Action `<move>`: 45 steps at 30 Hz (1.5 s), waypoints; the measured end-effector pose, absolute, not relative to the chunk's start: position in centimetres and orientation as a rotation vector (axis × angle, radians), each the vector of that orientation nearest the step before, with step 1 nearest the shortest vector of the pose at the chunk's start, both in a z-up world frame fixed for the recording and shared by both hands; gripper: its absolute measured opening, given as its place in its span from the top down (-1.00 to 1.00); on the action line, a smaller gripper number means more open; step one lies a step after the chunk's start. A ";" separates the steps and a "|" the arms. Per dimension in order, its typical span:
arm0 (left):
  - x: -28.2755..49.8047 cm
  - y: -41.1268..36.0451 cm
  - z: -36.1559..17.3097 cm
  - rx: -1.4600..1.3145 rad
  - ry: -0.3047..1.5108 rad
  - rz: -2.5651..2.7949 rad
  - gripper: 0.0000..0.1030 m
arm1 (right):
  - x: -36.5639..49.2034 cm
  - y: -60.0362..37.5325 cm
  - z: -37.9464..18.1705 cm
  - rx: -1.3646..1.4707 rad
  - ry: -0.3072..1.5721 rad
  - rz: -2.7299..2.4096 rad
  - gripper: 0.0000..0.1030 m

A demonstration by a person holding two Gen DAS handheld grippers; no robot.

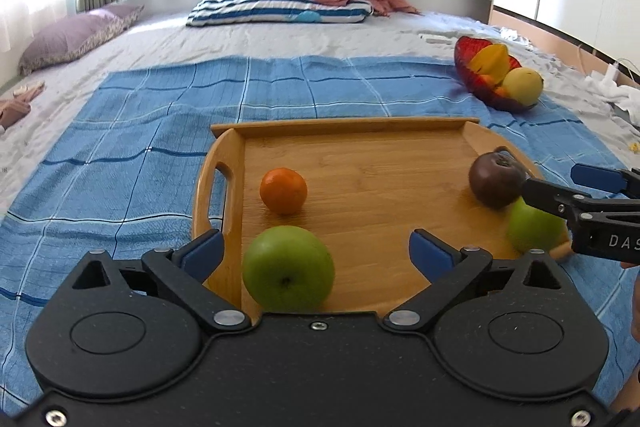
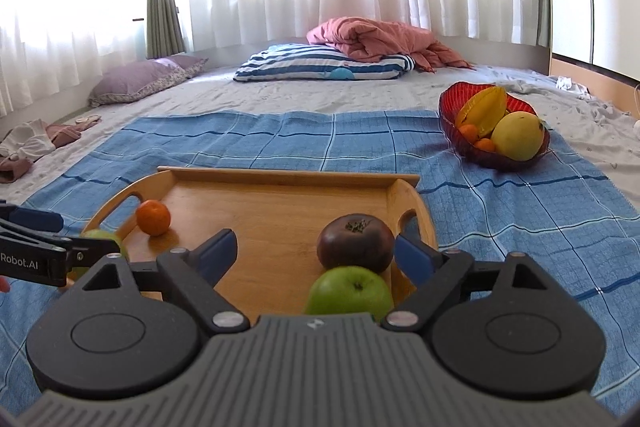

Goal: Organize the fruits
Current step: 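Open both grippers to release the orange and dark apple on the tray, then move both grippers back from the tray toward the fruit on the blanket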

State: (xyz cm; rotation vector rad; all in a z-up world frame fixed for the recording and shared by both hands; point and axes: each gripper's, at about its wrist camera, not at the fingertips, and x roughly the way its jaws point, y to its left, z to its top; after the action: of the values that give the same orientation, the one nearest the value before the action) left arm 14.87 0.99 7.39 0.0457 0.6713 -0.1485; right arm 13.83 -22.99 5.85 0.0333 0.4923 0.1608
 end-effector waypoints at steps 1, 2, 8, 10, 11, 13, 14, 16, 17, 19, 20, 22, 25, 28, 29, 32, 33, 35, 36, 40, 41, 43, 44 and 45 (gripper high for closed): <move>14.4 0.9 7.4 0.049 0.664 -0.151 -0.93 | 13.4 -22.9 5.7 0.028 0.489 0.162 -0.82; 14.0 0.8 7.3 0.050 0.660 -0.153 -0.94 | 13.1 -22.9 5.6 0.023 0.486 0.163 -0.83; 12.4 0.5 6.7 0.045 0.662 -0.174 -0.94 | 11.4 -22.5 5.0 -0.019 0.476 0.172 -0.87; 11.9 0.3 6.4 0.046 0.664 -0.176 -0.94 | 11.0 -22.3 4.8 -0.030 0.477 0.173 -0.87; 11.8 0.3 6.3 0.047 0.665 -0.178 -0.94 | 10.9 -22.3 4.7 -0.034 0.478 0.173 -0.88; 11.4 0.3 6.0 0.050 0.668 -0.180 -0.94 | 10.6 -22.1 4.5 -0.035 0.481 0.174 -0.88; 11.2 0.2 5.9 0.051 0.670 -0.180 -0.94 | 10.5 -22.1 4.5 -0.034 0.484 0.175 -0.89; 10.8 0.2 5.7 0.054 0.670 -0.184 -0.94 | 10.3 -22.1 4.3 -0.031 0.489 0.176 -0.89; 10.7 0.2 5.6 0.057 0.671 -0.185 -0.94 | 10.2 -22.0 4.2 -0.031 0.490 0.176 -0.89; 10.3 0.1 5.5 0.066 0.669 -0.185 -0.94 | 10.0 -21.9 4.0 -0.036 0.491 0.175 -0.90; 10.1 0.1 5.4 0.070 0.667 -0.185 -0.95 | 9.9 -21.8 3.9 -0.040 0.491 0.174 -0.90; 9.8 0.1 5.3 0.077 0.661 -0.185 -0.95 | 9.6 -21.7 3.6 -0.048 0.491 0.173 -0.90; 9.2 0.1 5.1 0.078 0.653 -0.191 -0.95 | 9.2 -21.6 3.4 -0.052 0.491 0.172 -0.91; 8.6 0.2 5.0 0.076 0.653 -0.201 -0.96 | 8.7 -21.7 3.2 -0.051 0.490 0.171 -0.91; 8.4 0.2 4.9 0.077 0.652 -0.203 -0.96 | 8.5 -21.7 3.2 -0.052 0.488 0.170 -0.92; 7.7 0.2 4.9 0.077 0.648 -0.210 -0.96 | 7.9 -21.7 3.1 -0.055 0.481 0.162 -0.92; 7.5 0.3 5.0 0.075 0.647 -0.213 -0.96 | 7.7 -21.8 3.1 -0.054 0.478 0.160 -0.92; 7.1 0.4 5.0 0.068 0.645 -0.217 -0.96 | 7.3 -21.9 3.0 -0.050 0.474 0.156 -0.92; 6.8 0.5 5.0 0.062 0.644 -0.219 -0.96 | 7.0 -21.9 2.9 -0.049 0.471 0.154 -0.92; 5.8 0.5 4.9 0.047 0.646 -0.230 -0.96 | 6.1 -22.0 2.5 -0.043 0.462 0.149 -0.93; 5.6 0.5 4.8 0.044 0.646 -0.233 -0.96 | 5.8 -22.1 2.4 -0.038 0.461 0.149 -0.93; 5.0 0.5 4.7 0.043 0.646 -0.236 -0.97 | 5.4 -22.2 2.2 -0.029 0.462 0.155 -0.93; 4.8 0.5 4.6 0.045 0.647 -0.237 -0.97 | 5.1 -22.2 2.0 -0.024 0.463 0.156 -0.93; 4.6 0.4 4.5 0.044 0.648 -0.237 -0.97 | 5.0 -22.2 1.9 -0.021 0.464 0.154 -0.93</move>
State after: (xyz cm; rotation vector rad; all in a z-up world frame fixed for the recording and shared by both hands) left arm 4.58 0.43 4.45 0.0445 0.6478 -0.2370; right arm 4.95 -22.19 1.87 -0.0209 0.4638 0.1540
